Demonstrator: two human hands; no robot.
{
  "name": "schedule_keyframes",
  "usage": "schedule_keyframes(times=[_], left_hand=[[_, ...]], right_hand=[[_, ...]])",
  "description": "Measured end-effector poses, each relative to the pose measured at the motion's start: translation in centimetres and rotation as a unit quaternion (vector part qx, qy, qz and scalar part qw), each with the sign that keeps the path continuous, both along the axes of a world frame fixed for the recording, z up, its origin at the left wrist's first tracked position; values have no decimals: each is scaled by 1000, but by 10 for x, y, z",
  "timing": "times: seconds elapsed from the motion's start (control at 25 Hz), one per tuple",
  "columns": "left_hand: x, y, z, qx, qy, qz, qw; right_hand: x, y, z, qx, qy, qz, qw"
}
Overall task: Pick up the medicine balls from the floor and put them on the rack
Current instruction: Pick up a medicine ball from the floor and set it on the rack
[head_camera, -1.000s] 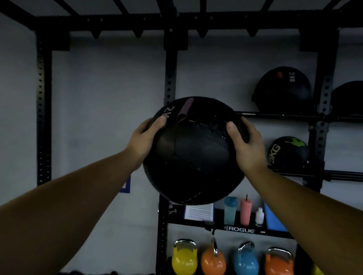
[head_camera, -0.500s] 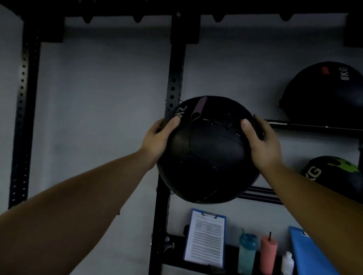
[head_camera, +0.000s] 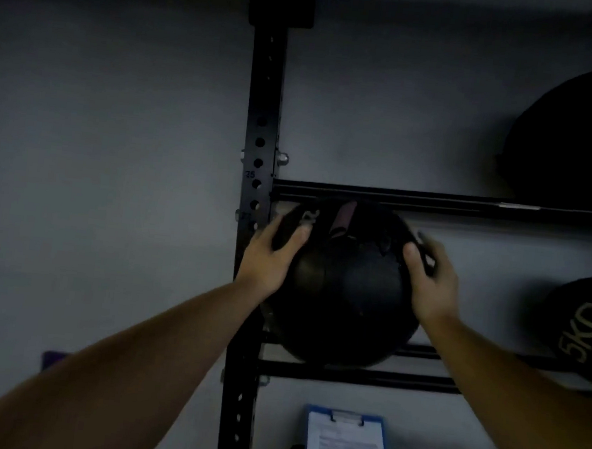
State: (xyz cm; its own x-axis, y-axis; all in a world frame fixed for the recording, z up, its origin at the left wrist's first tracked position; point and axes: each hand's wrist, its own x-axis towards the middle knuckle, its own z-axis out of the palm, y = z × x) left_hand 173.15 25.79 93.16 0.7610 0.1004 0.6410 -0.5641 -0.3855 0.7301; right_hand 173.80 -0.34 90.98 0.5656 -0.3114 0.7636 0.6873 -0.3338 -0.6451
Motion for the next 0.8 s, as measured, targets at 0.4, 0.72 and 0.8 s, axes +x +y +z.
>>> schedule_keyframes(times=[0.4, 0.72, 0.8], left_hand=[[136, -32, -5, 265, -15, 9, 964], [145, -61, -4, 249, 44, 78, 964], [120, -61, -10, 295, 53, 94, 949]], right_hand=[[159, -11, -22, -161, 146, -213, 953], [109, -14, -76, -255, 208, -106, 938], [82, -21, -58, -308, 243, -127, 911]])
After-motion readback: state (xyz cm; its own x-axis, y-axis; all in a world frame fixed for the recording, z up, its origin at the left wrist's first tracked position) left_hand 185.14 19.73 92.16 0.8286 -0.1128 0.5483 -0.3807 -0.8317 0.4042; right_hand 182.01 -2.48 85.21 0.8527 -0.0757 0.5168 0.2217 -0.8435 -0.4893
